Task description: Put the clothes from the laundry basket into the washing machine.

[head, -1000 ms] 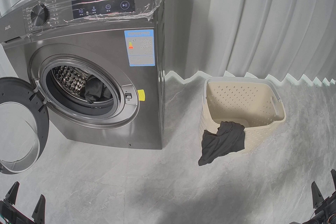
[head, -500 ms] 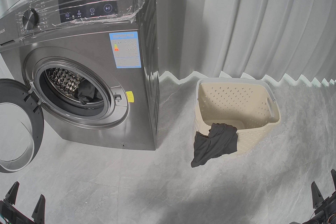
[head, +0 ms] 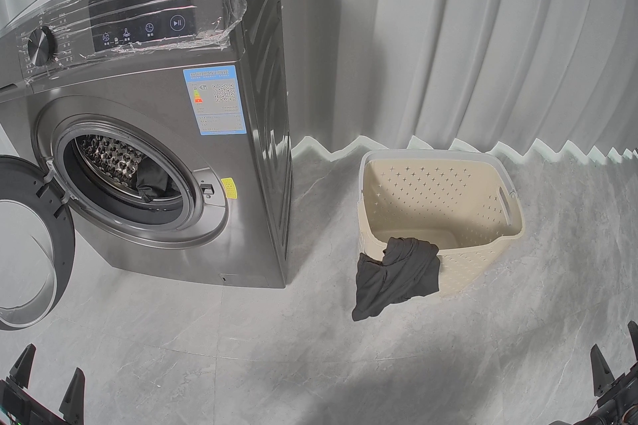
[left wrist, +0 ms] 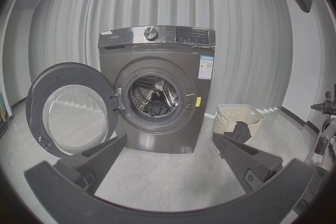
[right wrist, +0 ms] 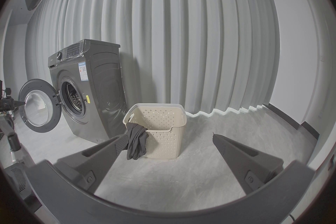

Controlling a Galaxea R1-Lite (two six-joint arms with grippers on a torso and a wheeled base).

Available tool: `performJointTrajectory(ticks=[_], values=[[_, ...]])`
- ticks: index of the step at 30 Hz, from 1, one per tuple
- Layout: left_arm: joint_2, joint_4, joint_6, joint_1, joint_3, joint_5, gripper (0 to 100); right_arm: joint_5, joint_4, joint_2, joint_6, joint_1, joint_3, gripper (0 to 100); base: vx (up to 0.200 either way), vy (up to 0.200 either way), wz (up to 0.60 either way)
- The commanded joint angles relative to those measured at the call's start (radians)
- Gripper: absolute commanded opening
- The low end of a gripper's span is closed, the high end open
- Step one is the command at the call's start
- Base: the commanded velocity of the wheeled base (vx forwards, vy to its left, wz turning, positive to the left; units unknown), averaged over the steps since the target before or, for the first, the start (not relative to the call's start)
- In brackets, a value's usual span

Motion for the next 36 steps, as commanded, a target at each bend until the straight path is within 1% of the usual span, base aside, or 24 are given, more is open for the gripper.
performJointTrajectory(ticks=[1, 12, 14, 18, 19, 20, 21, 22, 23, 24, 25, 26, 29, 30, 31, 33, 34, 35, 36], values=[[-0.014, 0.000, 0.000, 0.000, 0.015, 0.000, 100, 0.000, 0.000, -0.014, 0.000, 0.000, 0.018, 100, 0.000, 0.000, 0.00], [-0.014, 0.000, 0.002, 0.000, 0.015, 0.000, 100, 0.002, 0.000, -0.014, -0.003, -0.002, 0.018, 100, 0.000, 0.000, 0.00], [-0.014, 0.000, 0.000, 0.000, 0.015, 0.000, 100, 0.002, 0.002, -0.014, 0.003, -0.005, 0.018, 100, 0.000, 0.000, 0.00], [-0.014, 0.000, 0.000, 0.000, 0.015, 0.000, 100, 0.002, 0.000, -0.014, -0.003, -0.005, 0.018, 100, 0.000, 0.000, 0.00], [-0.014, 0.000, 0.000, 0.000, 0.015, 0.000, 100, 0.002, 0.000, -0.014, -0.003, -0.005, 0.018, 100, 0.000, -0.200, 0.00], [-0.014, 0.000, 0.000, 0.000, 0.015, 0.000, 100, 0.005, -0.044, -0.015, -0.012, -0.003, -0.019, 100, 0.000, -0.200, 0.00], [-0.014, 0.000, 0.000, 0.000, 0.015, 0.000, 100, 0.005, -0.064, -0.015, -0.012, -0.002, -0.081, 100, 0.000, -0.200, 0.00], [-0.014, 0.000, 0.000, 0.000, 0.015, 0.000, 100, 0.006, -0.071, -0.009, -0.012, -0.002, -0.116, 100, 0.000, -0.200, 0.00], [-0.014, 0.000, 0.000, 0.000, 0.015, 0.000, 100, 0.019, -0.049, 0.026, -0.012, 0.000, -0.240, 100, 0.000, -0.200, 0.00], [-0.014, 0.000, 0.002, 0.000, 0.015, 0.000, 100, 0.035, -0.012, 0.080, -0.011, 0.000, -0.297, 100, 0.000, -0.200, 0.00], [-0.014, 0.000, 0.002, 0.000, 0.015, 0.000, 100, 0.043, 0.002, 0.098, -0.011, 0.002, -0.312, 100, 0.000, 0.000, 0.00], [-0.014, 0.000, 0.002, 0.000, 0.015, 0.000, 100, 0.100, 0.063, 0.192, -0.005, 0.008, -0.370, 100, 0.000, 0.000, 0.00], [-0.014, 0.000, 0.002, 0.000, 0.015, 0.000, 100, 0.235, 0.089, 0.367, 0.000, 0.025, -0.374, 100, 0.000, 0.000, 0.00], [-0.014, 0.000, 0.002, 0.000, 0.015, 0.000, 100, 0.258, 0.086, 0.405, 0.000, 0.026, -0.367, 100, 0.000, 0.000, 0.00], [-0.014, 0.000, 0.002, 0.000, 0.015, 0.000, 100, 0.307, 0.075, 0.505, -0.011, 0.026, -0.352, 100, 0.000, 0.000, 0.00], [-0.014, 0.000, 0.002, 0.000, 0.016, 0.000, 100, 0.353, 0.035, 0.627, -0.018, 0.035, -0.349, 100, 0.000, 0.000, 0.00], [-0.014, 0.000, 0.002, 0.000, 0.015, 0.000, 100, 0.376, -0.009, 0.712, -0.023, 0.057, -0.350, 100, 0.000, 0.000, 0.00], [-0.014, 0.000, 0.002, 0.000, 0.015, 0.000, 100, 0.381, -0.046, 0.769, -0.021, 0.075, -0.352, 100, 0.000, 0.000, 0.00], [-0.014, 0.000, 0.002, 0.000, 0.015, 0.000, 100, 0.379, -0.114, 0.864, -0.008, 0.109, -0.352, 100, 0.000, 0.000, 0.00]])
